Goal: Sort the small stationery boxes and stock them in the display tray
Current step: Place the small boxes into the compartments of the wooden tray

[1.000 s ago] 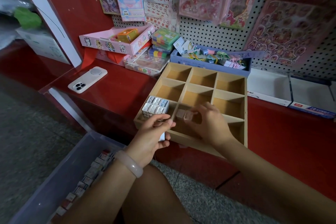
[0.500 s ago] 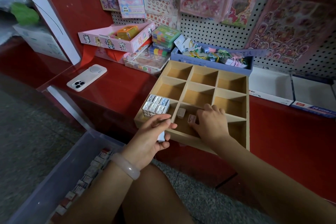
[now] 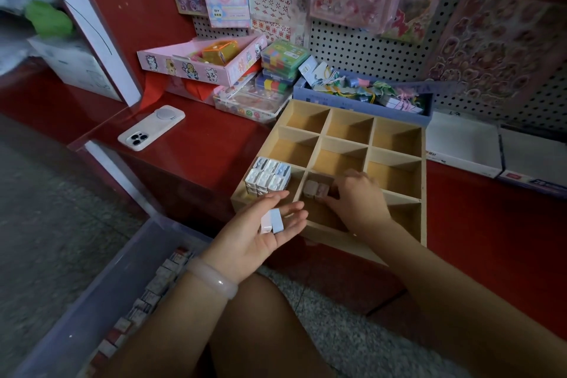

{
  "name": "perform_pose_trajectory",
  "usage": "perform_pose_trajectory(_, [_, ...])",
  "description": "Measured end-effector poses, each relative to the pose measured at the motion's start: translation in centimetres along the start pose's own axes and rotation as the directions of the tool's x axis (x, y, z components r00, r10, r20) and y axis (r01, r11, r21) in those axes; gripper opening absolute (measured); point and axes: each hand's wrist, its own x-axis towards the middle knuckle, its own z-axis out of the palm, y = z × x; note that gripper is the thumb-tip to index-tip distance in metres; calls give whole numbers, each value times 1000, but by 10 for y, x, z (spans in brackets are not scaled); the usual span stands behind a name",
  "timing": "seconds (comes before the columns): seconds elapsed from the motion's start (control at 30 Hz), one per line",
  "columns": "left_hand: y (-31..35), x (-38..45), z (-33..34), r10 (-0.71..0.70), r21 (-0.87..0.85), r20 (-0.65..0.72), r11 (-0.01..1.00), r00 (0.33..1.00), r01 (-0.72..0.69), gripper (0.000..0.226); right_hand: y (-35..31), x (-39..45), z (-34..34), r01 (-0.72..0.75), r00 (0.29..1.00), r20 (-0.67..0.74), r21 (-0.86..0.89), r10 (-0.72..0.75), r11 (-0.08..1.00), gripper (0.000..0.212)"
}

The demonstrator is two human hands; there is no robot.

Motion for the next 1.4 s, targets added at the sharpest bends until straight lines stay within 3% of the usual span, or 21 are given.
perform_pose_trajectory(0.07, [1, 1, 0, -22, -74, 8, 997, 1000, 23, 23, 4, -1, -5, 119, 992, -74, 240, -104, 964, 21])
perform_pose_trajectory(0.17, [0, 3, -1, -33, -105, 37, 994, 999, 36, 29, -3, -8, -21, 350, 937, -180, 463, -301, 814, 17])
perform_pose_trajectory(0.3, [-2, 4, -1, -40, -100, 100, 994, 994, 50, 41, -16, -16, -27, 460, 865, -65, 495, -497, 737, 50])
perform_pose_trajectory(0.37, [-3, 4, 0, -35, -71, 81, 997, 996, 41, 45, -19, -15, -24, 477, 851, -35, 473, -524, 741, 50])
perform_pose_trajectory(0.63, [-2, 3, 1, 15, -56, 58, 998, 998, -11, 31, -7, -19, -20, 425, 898, -79, 413, -433, 805, 36])
perform_pose_trajectory(0.93, [-19, 4, 11, 209, 366, -62, 915, 976, -173, 20, -1, -25, -21, 389, 915, -58, 382, -399, 838, 34])
perform_pose_trajectory(1.07, [-19, 6, 14, 268, 389, -50, 892, 962, -228, 24, -1, -29, -20, 326, 943, -78, 405, -323, 854, 46])
perform_pose_trajectory(1.23, [-25, 5, 21, 269, 418, -25, 878, 963, -234, 23, -5, -31, -18, 303, 953, -129, 388, -274, 871, 37])
perform_pose_trajectory(1.4, [-21, 4, 16, 238, 344, -44, 915, 970, -209, 14, 12, -25, -19, 202, 978, -99, 234, -183, 951, 37])
